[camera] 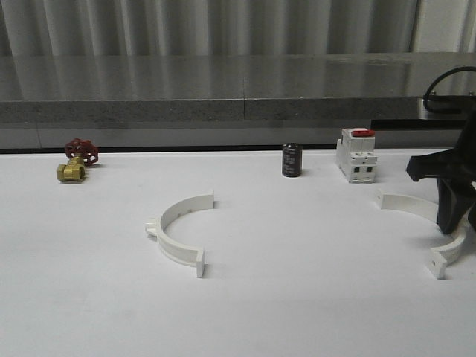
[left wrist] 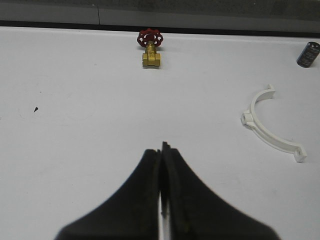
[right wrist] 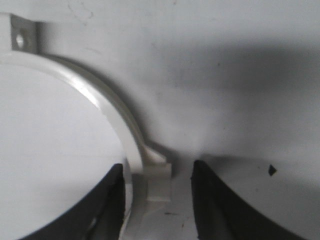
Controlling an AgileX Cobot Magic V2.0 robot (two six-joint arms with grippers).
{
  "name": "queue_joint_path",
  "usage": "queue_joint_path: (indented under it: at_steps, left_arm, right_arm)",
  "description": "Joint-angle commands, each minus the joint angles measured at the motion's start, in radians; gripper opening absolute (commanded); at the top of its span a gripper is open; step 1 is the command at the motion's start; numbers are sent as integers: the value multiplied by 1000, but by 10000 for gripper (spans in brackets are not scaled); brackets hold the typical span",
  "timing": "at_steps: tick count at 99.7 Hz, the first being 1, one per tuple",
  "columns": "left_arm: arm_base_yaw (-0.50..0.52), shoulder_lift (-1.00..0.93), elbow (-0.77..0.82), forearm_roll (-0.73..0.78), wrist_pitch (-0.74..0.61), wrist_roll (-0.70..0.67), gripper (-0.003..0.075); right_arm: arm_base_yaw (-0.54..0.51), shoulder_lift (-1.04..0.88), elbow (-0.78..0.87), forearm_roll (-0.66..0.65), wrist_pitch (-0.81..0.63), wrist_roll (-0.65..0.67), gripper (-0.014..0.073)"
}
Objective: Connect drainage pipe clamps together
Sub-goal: 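Lower the right gripper and grasp the second clamp half's end, then carry the second clamp half toward the first and align ends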
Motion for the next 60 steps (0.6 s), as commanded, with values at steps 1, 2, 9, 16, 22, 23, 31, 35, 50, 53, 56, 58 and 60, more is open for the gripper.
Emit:
queue_joint_path:
  at_steps: [1, 2, 9, 16, 22, 23, 31, 35, 50, 53, 56, 58, 60]
  left_arm:
    - [4, 6, -25, -6, -75, -12, -21]
    - [4, 6, -25, -6, -75, -12, -21]
    - [4, 6, -25, -6, -75, -12, -21]
    - [4, 6, -25, -6, -75, -12, -21]
    - [4, 6, -25, -6, -75, -12, -21]
    - [4, 6, -25, -6, -75, -12, -21]
    - [4, 6, -25, -6, -75, -12, -21]
    - [4, 6, -25, -6, -75, -12, -21]
    - [4, 6, -25, -6, -75, -12, -21]
    - [4, 6, -25, -6, -75, -12, -21]
    - [4, 6, -25, -6, -75, -12, -21]
    - [4, 6, -25, -6, -75, -12, -21]
    - [4, 6, -25, -6, -75, -12, -21]
  right_arm:
    - [1, -42, -26, 5, -20, -14, 240]
    - [1, -42, -26, 5, -20, -14, 233]
    - [1, -42, -26, 5, -19, -14, 150]
    - [1, -42, -26, 5, -19, -14, 75]
    - [1, -42, -26, 5, -19, -14, 27]
    - [1, -42, -26, 5, -19, -14, 24]
    - [1, -42, -26, 5, -9, -14, -2]
    - [1, -42, -26, 5, -12, -14, -3]
    - [0, -43, -34, 11, -2, -14, -3]
    - [1, -44, -40, 20, 10, -14, -3]
    - [5, -45, -47, 35, 29, -14, -3]
    - [8, -46, -54, 46, 38, -14, -3]
    - [11, -46, -62, 54, 51, -14, -3]
